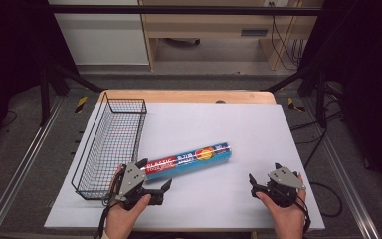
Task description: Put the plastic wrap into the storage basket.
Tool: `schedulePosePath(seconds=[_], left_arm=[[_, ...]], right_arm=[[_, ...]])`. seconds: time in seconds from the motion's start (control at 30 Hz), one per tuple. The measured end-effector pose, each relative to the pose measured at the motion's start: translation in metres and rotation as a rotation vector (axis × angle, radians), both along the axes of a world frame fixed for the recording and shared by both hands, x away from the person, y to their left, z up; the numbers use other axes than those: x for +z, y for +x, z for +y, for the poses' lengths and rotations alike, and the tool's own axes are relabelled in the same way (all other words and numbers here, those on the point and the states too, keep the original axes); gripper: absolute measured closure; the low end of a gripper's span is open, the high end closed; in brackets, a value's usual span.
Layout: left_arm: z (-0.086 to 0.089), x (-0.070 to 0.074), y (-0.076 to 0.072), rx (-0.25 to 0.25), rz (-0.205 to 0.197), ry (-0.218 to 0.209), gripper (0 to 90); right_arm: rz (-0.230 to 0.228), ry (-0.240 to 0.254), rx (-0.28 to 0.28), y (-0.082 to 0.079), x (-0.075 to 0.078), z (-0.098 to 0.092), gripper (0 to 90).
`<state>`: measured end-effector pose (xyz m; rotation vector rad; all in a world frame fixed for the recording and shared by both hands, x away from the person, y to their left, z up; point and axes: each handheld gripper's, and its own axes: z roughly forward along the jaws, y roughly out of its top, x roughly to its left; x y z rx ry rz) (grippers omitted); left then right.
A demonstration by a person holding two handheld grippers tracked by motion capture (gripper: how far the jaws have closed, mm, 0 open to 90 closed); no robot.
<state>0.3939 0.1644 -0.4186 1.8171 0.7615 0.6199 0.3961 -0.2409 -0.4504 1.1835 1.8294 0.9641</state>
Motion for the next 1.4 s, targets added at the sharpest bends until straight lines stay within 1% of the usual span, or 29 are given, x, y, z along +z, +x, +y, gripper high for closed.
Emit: schedulePosePath(seconds=[0.07, 0.1, 0.2, 0.23, 0.27, 0.3, 0.37, 0.4, 0.43, 0.47, 0.53, 0.57, 0.6, 0.63, 0.67, 0.7, 0.73, 0.77, 0.8, 0.83, 0.87, 0.93, 0.97, 1.03, 1.13, 1.17, 1.2, 1.3, 1.4], left_arm=[[0.0, 0.001, 0.0, -0.011, -0.003, 0.007, 3.1], [-0.001, 0.004, 0.001, -0.036, 0.002, 0.028, 3.8], [-0.007, 0.011, 0.006, -0.059, 0.035, 0.091, 4.9], [-0.007, 0.011, 0.006, -0.059, 0.035, 0.091, 4.8], [-0.011, 0.018, 0.012, -0.067, 0.049, 0.128, 5.0], [-0.011, 0.018, 0.012, -0.067, 0.049, 0.128, 5.2], [-0.016, 0.026, 0.02, -0.071, 0.055, 0.194, 5.6], [-0.021, 0.031, 0.028, -0.08, 0.078, 0.239, 5.6], [-0.021, 0.031, 0.028, -0.08, 0.078, 0.239, 5.6], [-0.025, 0.035, 0.034, -0.085, 0.096, 0.275, 5.6], [-0.03, 0.04, 0.043, -0.1, 0.126, 0.318, 5.7], [-0.034, 0.044, 0.049, -0.104, 0.143, 0.365, 5.7], [-0.036, 0.047, 0.052, -0.108, 0.142, 0.393, 5.7], [-0.036, 0.047, 0.052, -0.108, 0.142, 0.393, 5.9], [-0.042, 0.051, 0.059, -0.116, 0.161, 0.427, 5.8], [-0.042, 0.051, 0.059, -0.116, 0.161, 0.427, 5.3], [-0.045, 0.052, 0.064, -0.121, 0.176, 0.443, 5.3], [-0.052, 0.051, 0.072, -0.13, 0.215, 0.489, 4.5], [-0.056, 0.05, 0.076, -0.135, 0.219, 0.52, 4.8], [-0.056, 0.05, 0.076, -0.135, 0.219, 0.52, 4.8], [-0.061, 0.048, 0.08, -0.158, 0.24, 0.559, 4.8], [-0.068, 0.044, 0.088, -0.194, 0.293, 0.601, 5.3], [-0.072, 0.042, 0.091, -0.212, 0.317, 0.64, 5.8], [-0.077, 0.038, 0.095, -0.228, 0.333, 0.69, 6.3], [-0.084, 0.032, 0.103, -0.272, 0.375, 0.725, 7.5], [-0.084, 0.032, 0.103, -0.272, 0.375, 0.725, 7.5], [-0.088, 0.032, 0.106, -0.288, 0.389, 0.76, 7.6], [-0.09, 0.032, 0.109, -0.295, 0.391, 0.769, 8.0], [-0.093, 0.033, 0.113, -0.297, 0.419, 0.794, 8.1]], right_arm=[[-0.006, -0.006, -0.004, -0.001, 0.001, 0.0, 10.0], [-0.011, -0.006, -0.002, -0.002, 0.001, 0.0, 10.1], [-0.003, -0.013, 0.009, -0.002, 0.001, 0.001, 11.0], [-0.003, -0.013, 0.009, -0.002, 0.001, 0.001, 11.0], [-0.004, -0.019, 0.03, -0.003, 0.001, 0.003, 12.3], [-0.004, -0.019, 0.03, -0.003, 0.001, 0.003, 12.3], [-0.005, -0.032, 0.05, -0.003, 0.001, 0.005, 11.8], [-0.009, -0.032, 0.052, -0.003, 0.001, 0.005, 11.9], [-0.009, -0.032, 0.052, -0.003, 0.001, 0.005, 11.9], [-0.014, -0.03, 0.057, -0.003, 0.002, 0.005, 11.8], [-0.007, -0.025, 0.07, -0.003, 0.001, 0.005, 11.2], [-0.006, -0.024, 0.073, -0.003, 0.001, 0.005, 11.2], [-0.005, -0.021, 0.077, -0.003, 0.001, 0.005, 11.2], [-0.005, -0.021, 0.077, -0.003, 0.001, 0.005, 11.2], [-0.009, -0.02, 0.085, -0.003, 0.001, 0.006, 11.2], [-0.01, -0.018, 0.086, -0.003, 0.001, 0.006, 11.2], [-0.01, -0.018, 0.086, -0.003, 0.001, 0.006, 11.2], [-0.007, -0.014, 0.088, -0.003, 0.001, 0.006, 11.3], [-0.006, -0.011, 0.088, -0.003, 0.001, 0.005, 11.2], [-0.006, -0.011, 0.088, -0.003, 0.001, 0.005, 11.2], [-0.006, -0.01, 0.09, -0.003, 0.001, 0.005, 11.2], [0.0, -0.006, 0.088, -0.003, 0.0, 0.005, 11.3], [0.001, -0.009, 0.091, -0.002, 0.0, 0.006, 11.3], [0.003, -0.008, 0.092, -0.002, 0.0, 0.006, 11.3], [0.008, -0.008, 0.095, -0.002, 0.0, 0.006, 11.3], [0.008, -0.008, 0.095, -0.002, 0.0, 0.006, 11.3], [0.015, -0.008, 0.099, -0.001, -0.001, 0.007, 11.4], [0.013, -0.006, 0.101, -0.001, -0.001, 0.007, 11.6], [0.015, -0.003, 0.1, -0.001, -0.001, 0.007, 11.8]])
